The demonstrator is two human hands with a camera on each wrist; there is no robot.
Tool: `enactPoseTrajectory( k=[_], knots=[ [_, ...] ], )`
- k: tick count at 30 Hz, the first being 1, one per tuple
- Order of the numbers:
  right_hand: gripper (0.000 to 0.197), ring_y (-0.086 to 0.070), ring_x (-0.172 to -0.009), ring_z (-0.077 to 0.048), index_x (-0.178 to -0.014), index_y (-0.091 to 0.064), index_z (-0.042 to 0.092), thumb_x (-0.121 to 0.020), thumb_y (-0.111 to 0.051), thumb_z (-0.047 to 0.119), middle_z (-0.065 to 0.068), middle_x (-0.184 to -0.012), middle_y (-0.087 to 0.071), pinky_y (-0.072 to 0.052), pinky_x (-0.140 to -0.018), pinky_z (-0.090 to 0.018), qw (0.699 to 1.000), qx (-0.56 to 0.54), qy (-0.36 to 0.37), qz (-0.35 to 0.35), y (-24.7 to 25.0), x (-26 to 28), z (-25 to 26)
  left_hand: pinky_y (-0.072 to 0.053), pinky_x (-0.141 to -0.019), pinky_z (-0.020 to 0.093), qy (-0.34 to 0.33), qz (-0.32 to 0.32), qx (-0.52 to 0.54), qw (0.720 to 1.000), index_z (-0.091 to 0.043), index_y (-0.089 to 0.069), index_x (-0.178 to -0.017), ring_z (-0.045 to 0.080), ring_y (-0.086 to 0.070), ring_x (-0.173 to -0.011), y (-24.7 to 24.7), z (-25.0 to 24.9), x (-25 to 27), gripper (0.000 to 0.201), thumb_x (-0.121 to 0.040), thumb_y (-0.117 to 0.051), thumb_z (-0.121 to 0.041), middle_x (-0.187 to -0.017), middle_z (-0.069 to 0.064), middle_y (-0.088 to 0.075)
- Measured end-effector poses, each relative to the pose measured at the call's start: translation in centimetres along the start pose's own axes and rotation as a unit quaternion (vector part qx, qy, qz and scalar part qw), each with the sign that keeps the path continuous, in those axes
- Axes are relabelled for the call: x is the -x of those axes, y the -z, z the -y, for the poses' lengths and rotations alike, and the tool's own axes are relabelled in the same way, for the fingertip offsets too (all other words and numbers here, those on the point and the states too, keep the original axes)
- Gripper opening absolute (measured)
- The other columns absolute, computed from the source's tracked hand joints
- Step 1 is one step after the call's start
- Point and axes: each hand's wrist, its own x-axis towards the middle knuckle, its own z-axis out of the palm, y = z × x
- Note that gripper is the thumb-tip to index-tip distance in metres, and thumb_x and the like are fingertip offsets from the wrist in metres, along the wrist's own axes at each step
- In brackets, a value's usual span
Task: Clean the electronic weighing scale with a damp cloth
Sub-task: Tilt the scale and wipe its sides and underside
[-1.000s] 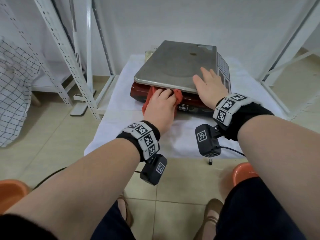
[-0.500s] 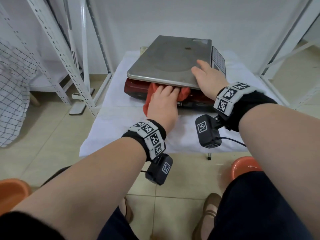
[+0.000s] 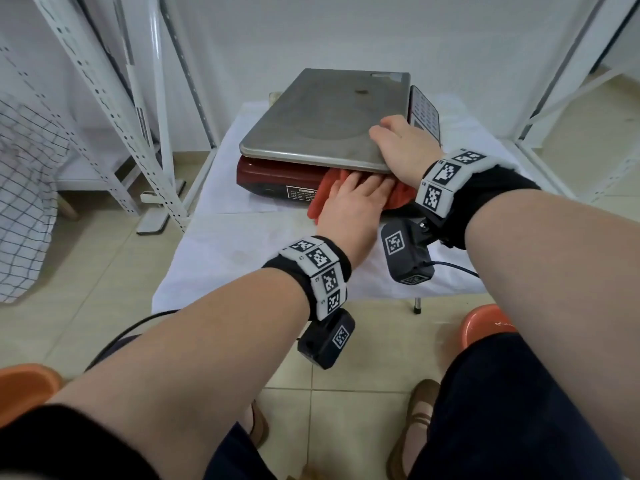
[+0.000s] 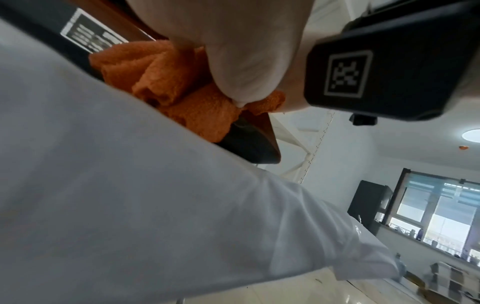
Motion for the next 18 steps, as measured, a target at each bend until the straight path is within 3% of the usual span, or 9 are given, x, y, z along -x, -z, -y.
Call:
enactPoseTrajectory(
  k=[4,7,9,12,15,18],
  knots=[
    [0.051,-0.039,-0.132,-0.027,-0.144,-0.033,0.019,-0.098,-0.030,0.040,-0.010,-0.144,-0.042,-0.029,-0.102,-0.030,1.000,0.004,0.004,-0.002,0.0,-0.1,-0.2,-0.022,-0.113,0.043,-0.047,0.039,-0.018,0.998,-0.024,-0.034,-0.145,0.025,-0.035,-0.130,0.6,0.4,-0.1,0.051,-0.095,-0.044,-0.017,-0.145,-0.006,-0.041],
    [0.050,-0.038,-0.133,-0.026,-0.145,-0.032,0.020,-0.099,-0.029,0.040,-0.007,-0.147,-0.040,-0.028,-0.103,-0.030,1.000,0.005,0.008,0.000,-0.2,0.0,-0.1,-0.028,-0.111,0.051,-0.119,0.070,-0.025,0.990,-0.019,-0.040,-0.142,0.031,-0.036,-0.133,1.1,2.2,0.3,0.051,-0.092,-0.043,-0.011,-0.149,-0.001,-0.039],
    [0.050,-0.035,-0.135,-0.025,-0.146,-0.030,0.022,-0.099,-0.028,0.038,-0.004,-0.149,-0.037,-0.026,-0.105,-0.030,1.000,-0.014,0.001,0.007,-0.1,0.1,0.0,-0.027,-0.112,0.049,-0.158,0.089,-0.031,0.983,-0.017,-0.043,-0.141,0.034,-0.033,-0.136,1.6,3.1,0.5,0.049,-0.093,-0.036,-0.010,-0.149,0.001,-0.038],
    [0.049,-0.029,-0.139,-0.024,-0.145,-0.031,0.024,-0.098,-0.025,0.038,-0.001,-0.152,-0.032,-0.022,-0.109,-0.031,0.999,-0.038,0.002,0.024,-0.2,0.3,0.2,-0.020,-0.116,0.044,-0.170,0.130,-0.021,0.976,-0.015,-0.044,-0.140,0.032,-0.025,-0.141,2.3,4.2,1.1,0.045,-0.096,-0.044,-0.012,-0.151,0.002,-0.034],
    [0.041,-0.034,-0.135,-0.026,-0.123,-0.050,0.030,-0.094,-0.024,0.042,-0.002,-0.137,-0.044,-0.025,-0.107,-0.035,0.998,-0.064,0.004,0.007,-0.2,0.7,0.5,-0.023,-0.116,0.043,-0.166,0.122,0.008,0.979,-0.010,-0.052,-0.133,0.032,-0.030,-0.139,2.4,5.9,2.2,0.042,-0.092,-0.052,-0.012,-0.145,0.007,-0.043],
    [0.043,-0.038,-0.130,-0.027,-0.130,-0.050,0.013,-0.100,-0.025,0.031,-0.007,-0.141,-0.045,-0.026,-0.105,-0.031,0.998,-0.052,0.015,-0.020,-0.3,1.0,0.1,-0.015,-0.116,0.033,-0.101,0.076,0.023,0.992,-0.009,-0.052,-0.133,0.031,-0.036,-0.136,2.7,7.6,3.3,0.047,-0.088,-0.058,-0.020,-0.143,0.010,-0.046]
  ],
)
